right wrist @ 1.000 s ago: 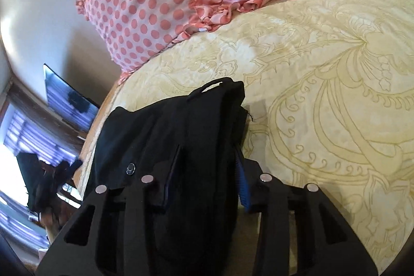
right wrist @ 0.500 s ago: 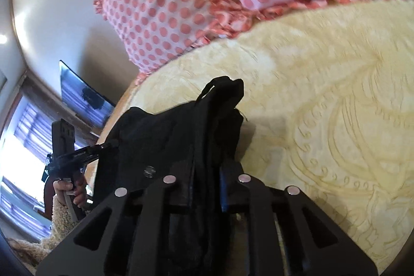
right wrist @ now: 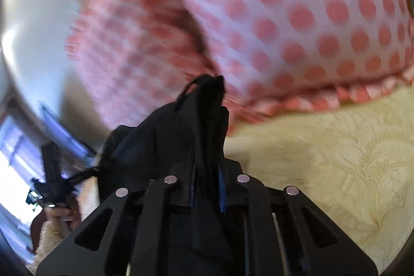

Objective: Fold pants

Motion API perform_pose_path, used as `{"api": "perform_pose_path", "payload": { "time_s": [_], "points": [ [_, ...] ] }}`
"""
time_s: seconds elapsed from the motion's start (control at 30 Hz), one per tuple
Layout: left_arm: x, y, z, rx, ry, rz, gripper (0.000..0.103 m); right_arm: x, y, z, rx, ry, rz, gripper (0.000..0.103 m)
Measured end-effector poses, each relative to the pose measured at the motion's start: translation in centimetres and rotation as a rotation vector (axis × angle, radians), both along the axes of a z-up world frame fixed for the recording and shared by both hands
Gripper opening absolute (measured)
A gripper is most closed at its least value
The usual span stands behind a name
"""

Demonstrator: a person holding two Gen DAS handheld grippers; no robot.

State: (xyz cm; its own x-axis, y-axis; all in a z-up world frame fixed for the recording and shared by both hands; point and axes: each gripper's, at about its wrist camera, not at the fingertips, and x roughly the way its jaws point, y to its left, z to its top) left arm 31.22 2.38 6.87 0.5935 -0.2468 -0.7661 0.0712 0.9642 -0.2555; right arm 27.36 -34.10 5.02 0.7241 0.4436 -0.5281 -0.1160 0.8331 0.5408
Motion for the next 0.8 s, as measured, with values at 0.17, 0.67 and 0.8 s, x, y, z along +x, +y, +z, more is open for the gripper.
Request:
{"api": "perform_pose_path", "payload": {
  "time_s": [0.17,0.67,0.8],
  "points": [
    [1.2,-1.8,-2.4,0.136,-0.008,0.016,0.022,1.6,0.0,-2.8,-0.054,0.106,-0.043,0.022],
    [-7.5,-4.6,-2.3,0.007,0.039,-0.155,0.065,-5.9,4.7,-1.8,-0.157,0.111,0.101,0.066],
    [-8.0,-6.2,-2.6,0.101,-0.006,-0.137,0.069,-5.8,4.6,-1.7,-0.145,0.118,0.080,0.066]
  ]
}}
